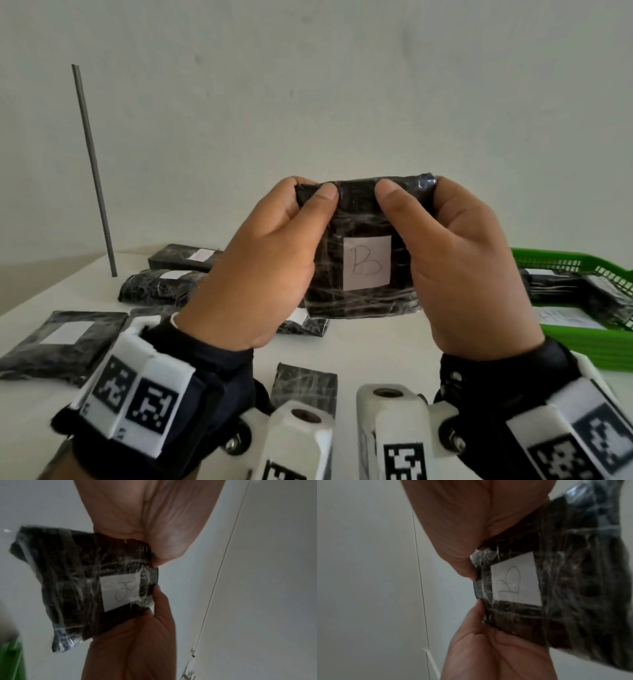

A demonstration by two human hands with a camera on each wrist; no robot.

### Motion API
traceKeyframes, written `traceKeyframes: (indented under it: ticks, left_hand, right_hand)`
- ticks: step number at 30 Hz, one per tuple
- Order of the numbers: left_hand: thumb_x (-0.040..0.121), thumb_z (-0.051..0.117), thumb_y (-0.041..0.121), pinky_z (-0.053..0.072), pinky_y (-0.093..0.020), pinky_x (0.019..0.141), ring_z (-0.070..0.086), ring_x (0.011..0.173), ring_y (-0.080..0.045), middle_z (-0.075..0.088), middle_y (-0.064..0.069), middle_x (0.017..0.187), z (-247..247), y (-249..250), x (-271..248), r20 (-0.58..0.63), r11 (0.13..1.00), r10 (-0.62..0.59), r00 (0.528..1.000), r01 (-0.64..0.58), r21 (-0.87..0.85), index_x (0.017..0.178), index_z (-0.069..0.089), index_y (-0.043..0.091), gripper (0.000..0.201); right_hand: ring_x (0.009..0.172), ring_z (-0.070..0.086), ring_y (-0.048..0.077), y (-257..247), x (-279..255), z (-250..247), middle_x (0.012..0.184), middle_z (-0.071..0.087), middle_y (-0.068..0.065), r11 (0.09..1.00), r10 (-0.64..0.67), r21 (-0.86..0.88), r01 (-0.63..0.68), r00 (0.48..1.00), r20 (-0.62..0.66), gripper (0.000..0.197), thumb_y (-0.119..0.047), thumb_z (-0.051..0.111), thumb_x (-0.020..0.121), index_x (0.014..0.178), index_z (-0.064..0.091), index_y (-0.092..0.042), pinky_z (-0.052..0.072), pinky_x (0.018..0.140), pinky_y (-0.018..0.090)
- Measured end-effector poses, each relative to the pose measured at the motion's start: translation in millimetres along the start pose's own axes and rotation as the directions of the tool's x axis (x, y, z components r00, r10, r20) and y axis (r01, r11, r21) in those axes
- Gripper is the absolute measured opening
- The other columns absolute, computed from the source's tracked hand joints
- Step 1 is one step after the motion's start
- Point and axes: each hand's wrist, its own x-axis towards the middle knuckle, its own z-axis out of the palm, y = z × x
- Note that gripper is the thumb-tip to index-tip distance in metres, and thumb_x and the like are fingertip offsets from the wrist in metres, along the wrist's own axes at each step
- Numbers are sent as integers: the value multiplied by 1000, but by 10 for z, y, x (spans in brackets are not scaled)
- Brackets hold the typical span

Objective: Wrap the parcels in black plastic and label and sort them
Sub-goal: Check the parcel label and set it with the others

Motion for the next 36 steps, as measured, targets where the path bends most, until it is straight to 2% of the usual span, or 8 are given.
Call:
traceKeyframes:
  ticks: [6, 14, 17, 20, 22, 26, 30, 36]
  left_hand:
    - [104, 58, 31, 57, -40, 74, 75, 82, -17, 74, 2, 81, -61, -41, 37, 29, 999, 22, 999, -23, 47, 90, 64, 18, 20]
    - [88, 62, 51, 54, -68, 85, 61, 88, -51, 60, -19, 86, -14, 73, -39, 33, 999, 47, 998, -47, 15, 90, 58, 10, 41]
    - [81, 64, 57, 49, -64, 81, 53, 86, -37, 57, -21, 86, -34, 90, -37, 65, 999, 21, 998, -18, -39, 99, 52, 1, 60]
    - [85, 68, 58, 44, -78, 99, 62, 105, -57, 65, -37, 117, -19, 96, -48, 107, 994, -51, 993, 61, -95, 115, 55, -7, 73]
    - [97, 61, 45, 46, -73, 103, 62, 113, -55, 64, -39, 117, -29, 75, -36, 43, 988, -30, 999, 36, -147, 114, 61, -9, 56]
    - [106, 50, 28, 63, -44, 91, 76, 104, -28, 79, -14, 107, -83, 4, 16, 56, 975, -74, 996, 84, -208, 106, 75, 5, 33]
    - [106, 48, 24, 64, -33, 80, 77, 100, -23, 79, -12, 107, -110, 19, 46, 63, 967, -74, 995, 87, -239, 112, 73, 5, 32]
    - [108, 47, 27, 61, -42, 91, 77, 103, -23, 80, -10, 107, -87, -5, 54, 39, 966, -98, 994, 104, -238, 109, 75, 8, 34]
  right_hand:
    - [94, 79, 29, 63, -32, 101, 99, 81, 10, 1000, 21, -4, -21, 1000, 1, 23, -30, 70, 99, 105, 73, -7, 63, 85, 59]
    - [92, 78, 31, -34, -38, 31, 99, 80, 13, 1000, 19, -10, -19, 1000, 13, 27, -32, 67, 102, 105, 70, -5, 65, 80, 51]
    - [92, 76, 37, -75, -46, -2, 100, 77, 21, 998, 47, -35, -46, 999, 8, 32, -32, 59, 106, 103, 68, -2, 65, 73, 49]
    - [95, 76, 41, -84, -57, -15, 102, 77, 21, 997, 74, -24, -74, 997, 19, 35, -33, 56, 108, 105, 69, -1, 65, 75, 58]
    - [95, 76, 42, -94, -61, -13, 103, 76, 25, 994, 99, 42, -100, 995, 28, 36, -30, 52, 109, 107, 69, 2, 64, 76, 56]
    - [83, 67, 35, -61, -35, -8, 106, 68, 36, 995, 47, 96, -42, 998, -52, 34, -24, 53, 111, 101, 66, 7, 60, 74, 52]
    - [92, 75, 29, -62, -10, -36, 103, 79, 16, 978, 78, 197, -75, 997, -6, 29, -21, 52, 109, 100, 74, -5, 64, 84, 48]
    - [91, 77, 33, -61, 2, -85, 100, 80, 16, 981, 110, 159, -110, 994, 7, 28, -20, 53, 108, 104, 75, -3, 65, 81, 49]
